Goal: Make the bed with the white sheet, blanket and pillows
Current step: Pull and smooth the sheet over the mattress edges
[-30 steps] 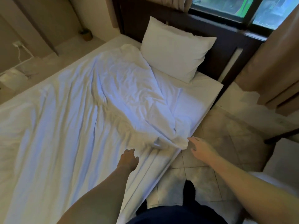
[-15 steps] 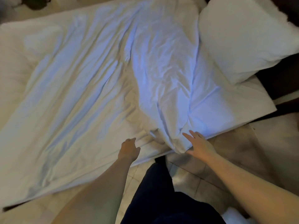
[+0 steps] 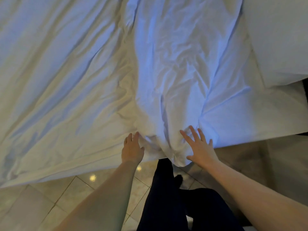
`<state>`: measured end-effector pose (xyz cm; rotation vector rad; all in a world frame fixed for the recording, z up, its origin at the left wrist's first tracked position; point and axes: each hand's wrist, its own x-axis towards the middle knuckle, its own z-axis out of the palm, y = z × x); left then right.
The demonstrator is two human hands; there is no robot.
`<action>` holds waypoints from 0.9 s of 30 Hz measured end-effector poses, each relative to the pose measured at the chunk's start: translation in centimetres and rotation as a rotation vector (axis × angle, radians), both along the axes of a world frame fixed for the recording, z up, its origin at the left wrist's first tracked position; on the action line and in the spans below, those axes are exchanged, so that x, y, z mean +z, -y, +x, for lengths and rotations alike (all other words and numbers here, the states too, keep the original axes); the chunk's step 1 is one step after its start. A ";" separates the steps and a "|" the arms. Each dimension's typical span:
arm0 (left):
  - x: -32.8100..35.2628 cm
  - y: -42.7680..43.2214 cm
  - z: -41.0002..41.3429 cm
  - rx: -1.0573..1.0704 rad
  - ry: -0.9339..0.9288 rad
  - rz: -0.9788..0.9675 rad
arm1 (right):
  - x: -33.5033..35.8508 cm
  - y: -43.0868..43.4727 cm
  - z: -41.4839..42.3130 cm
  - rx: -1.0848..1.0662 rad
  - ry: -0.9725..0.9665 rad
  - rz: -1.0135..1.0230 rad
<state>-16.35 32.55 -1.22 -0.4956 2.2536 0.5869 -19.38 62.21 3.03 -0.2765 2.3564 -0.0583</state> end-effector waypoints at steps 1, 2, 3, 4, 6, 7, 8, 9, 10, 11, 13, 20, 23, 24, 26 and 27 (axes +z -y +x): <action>-0.5 -0.3 -0.5 -0.010 -0.020 -0.014 | -0.5 -0.2 -0.5 -0.002 -0.015 -0.004; -1.1 -0.7 -1.0 -0.033 -0.049 -0.028 | -1.1 -0.4 -1.0 -0.007 -0.027 -0.009; -1.7 -1.0 -1.5 -0.064 -0.069 -0.043 | -1.6 -0.4 -1.6 -0.023 -0.029 -0.016; -2.5 -1.2 -1.9 -0.080 -0.076 -0.054 | -2.3 -0.4 -2.1 -0.047 -0.021 -0.026; -4.3 -1.6 -2.1 -0.030 -0.077 -0.058 | -3.8 -0.6 -3.0 -0.091 -0.012 -0.049; -5.2 -1.8 -2.1 0.011 -0.087 -0.060 | -4.7 -0.8 -3.3 -0.106 -0.024 -0.064; -5.9 -2.0 -2.1 0.047 -0.105 -0.075 | -5.5 -1.0 -3.6 -0.125 -0.045 -0.090; -6.4 -2.2 -2.1 0.074 -0.123 -0.099 | -6.3 -1.2 -4.0 -0.163 -0.072 -0.136; -6.6 -2.5 -2.3 0.086 -0.139 -0.126 | -7.0 -1.5 -4.4 -0.211 -0.102 -0.188; -6.6 -2.7 -2.6 0.088 -0.152 -0.152 | -7.4 -1.7 -4.7 -0.244 -0.130 -0.230; -6.1 -2.8 -3.4 0.112 -0.139 -0.172 | -7.9 -2.5 -5.6 -0.249 -0.155 -0.264; -0.8 -3.7 -4.1 0.091 -0.108 -0.214 | -2.0 -9.8 -8.3 -0.197 -0.270 -0.319; 2.5 -4.3 -3.6 0.062 -0.088 -0.296 | 1.5 -14.1 -9.8 -0.219 -0.373 -0.335; 3.5 -4.5 -3.3 0.050 -0.084 -0.314 | 2.6 -15.7 -10.3 -0.211 -0.410 -0.344; 5.3 -5.0 -2.4 0.028 -0.068 -0.356 | 5.0 -19.2 -11.1 -0.183 -0.471 -0.332; 6.0 -5.3 -2.0 0.026 -0.065 -0.380 | 6.3 -21.1 -11.5 -0.184 -0.483 -0.309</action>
